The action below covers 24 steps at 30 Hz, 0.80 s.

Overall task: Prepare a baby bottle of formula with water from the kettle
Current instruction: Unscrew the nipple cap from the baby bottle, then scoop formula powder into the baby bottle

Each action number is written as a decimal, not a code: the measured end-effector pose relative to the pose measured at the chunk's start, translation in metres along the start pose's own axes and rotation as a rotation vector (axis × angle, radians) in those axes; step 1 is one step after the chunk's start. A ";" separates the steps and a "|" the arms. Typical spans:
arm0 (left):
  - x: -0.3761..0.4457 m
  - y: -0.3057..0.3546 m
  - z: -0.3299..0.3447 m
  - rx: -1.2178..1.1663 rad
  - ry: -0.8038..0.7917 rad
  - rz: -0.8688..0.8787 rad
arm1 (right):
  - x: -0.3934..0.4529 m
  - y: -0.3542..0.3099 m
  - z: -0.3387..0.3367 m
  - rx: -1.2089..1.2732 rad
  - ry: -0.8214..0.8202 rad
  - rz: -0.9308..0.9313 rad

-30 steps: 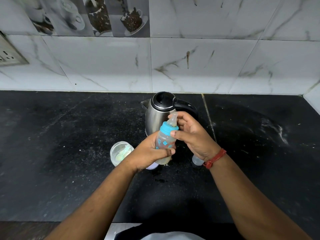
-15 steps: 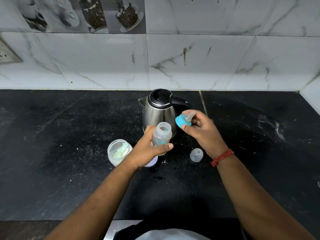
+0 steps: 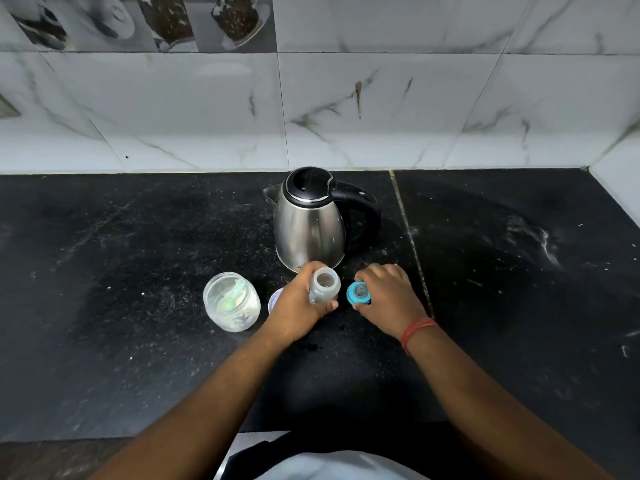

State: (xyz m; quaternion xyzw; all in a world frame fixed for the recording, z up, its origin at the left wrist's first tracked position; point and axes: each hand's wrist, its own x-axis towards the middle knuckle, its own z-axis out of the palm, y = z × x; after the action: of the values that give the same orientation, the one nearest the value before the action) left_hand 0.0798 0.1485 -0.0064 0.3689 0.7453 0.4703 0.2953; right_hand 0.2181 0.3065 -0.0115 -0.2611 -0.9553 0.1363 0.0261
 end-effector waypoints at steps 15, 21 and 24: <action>0.005 -0.026 0.015 0.110 -0.056 -0.059 | 0.000 -0.002 0.008 -0.146 -0.197 0.008; -0.003 -0.019 0.008 0.049 -0.029 -0.054 | -0.004 0.000 -0.009 -0.039 -0.124 0.039; -0.010 -0.013 -0.003 -0.015 0.029 0.005 | -0.009 0.000 -0.025 0.087 0.002 0.033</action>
State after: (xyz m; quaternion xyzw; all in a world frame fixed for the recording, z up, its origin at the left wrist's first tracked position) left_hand 0.0798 0.1349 -0.0168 0.3616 0.7450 0.4820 0.2862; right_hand 0.2288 0.3088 0.0127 -0.2755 -0.9440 0.1778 0.0360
